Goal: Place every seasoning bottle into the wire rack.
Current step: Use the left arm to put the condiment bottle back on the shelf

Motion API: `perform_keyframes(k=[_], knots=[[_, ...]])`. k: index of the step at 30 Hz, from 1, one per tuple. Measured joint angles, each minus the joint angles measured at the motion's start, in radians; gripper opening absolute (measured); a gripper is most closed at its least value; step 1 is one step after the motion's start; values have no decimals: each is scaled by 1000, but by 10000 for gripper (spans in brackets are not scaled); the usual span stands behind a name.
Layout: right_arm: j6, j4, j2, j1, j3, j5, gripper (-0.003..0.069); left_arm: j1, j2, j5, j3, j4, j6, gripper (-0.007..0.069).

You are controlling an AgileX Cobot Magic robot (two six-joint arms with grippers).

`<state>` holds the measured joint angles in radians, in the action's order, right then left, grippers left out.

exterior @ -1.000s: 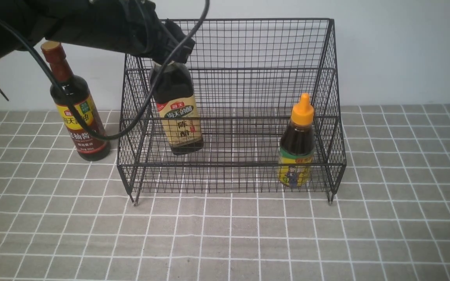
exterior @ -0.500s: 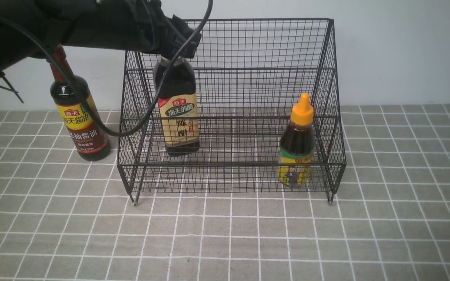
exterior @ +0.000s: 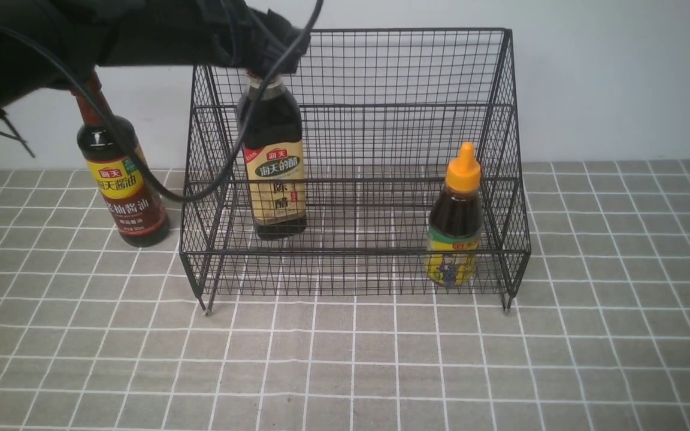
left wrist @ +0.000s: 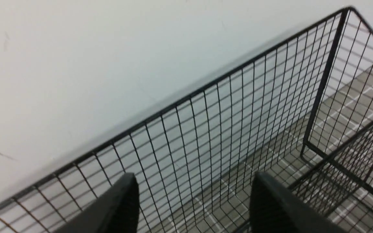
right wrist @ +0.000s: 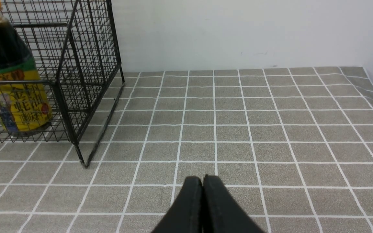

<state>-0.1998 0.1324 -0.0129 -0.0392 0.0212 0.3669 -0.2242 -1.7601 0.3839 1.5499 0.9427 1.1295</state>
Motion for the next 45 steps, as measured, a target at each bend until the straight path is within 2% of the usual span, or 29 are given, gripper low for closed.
perform_keyframes(k=[6, 9, 10, 11, 13, 14, 15, 17, 20, 21, 24, 28, 34, 45], knots=[[0, 0, 0, 0, 0, 0, -13, 0, 81, 2, 0, -1, -36, 426], [0, 0, 0, 0, 0, 0, -13, 14, 141, 78, 0, -59, -143, 349], [0, 0, 0, 0, 0, 0, -13, 30, 169, 152, 0, -126, -240, 274], [0, 0, 0, 0, 0, 0, -13, 33, 177, 152, 0, -136, -255, 263], [0, 0, 0, 0, 0, 0, -13, 61, 206, 253, 0, -235, -391, 159], [0, 0, 0, 0, 0, 0, -13, 81, 226, 341, 0, -341, -523, 76], [0, 0, 0, 0, 0, 0, -13, 91, 230, 366, 0, -390, -580, 59], [0, 0, 0, 0, 0, 0, -13, 115, 244, 511, 0, -583, -790, 7], [0, 0, 0, 0, 0, 0, -13, 96, 244, 610, -22, -724, -946, -7], [0, 0, 0, 0, 0, 0, -13, 96, 244, 612, -24, -728, -946, -7], [0, 0, 0, 0, 0, 0, -13, 0, 241, 574, -80, -748, -954, -7], [0, 0, 0, 0, 0, 0, -13, -85, 185, 453, -121, -741, -959, -7], [0, 0, 0, 0, 0, 0, -13, -89, 93, 332, -121, -741, -967, -7], [-16, 0, 0, 0, 0, 0, -13, -89, -4, 233, -121, -772, -969, -7]])
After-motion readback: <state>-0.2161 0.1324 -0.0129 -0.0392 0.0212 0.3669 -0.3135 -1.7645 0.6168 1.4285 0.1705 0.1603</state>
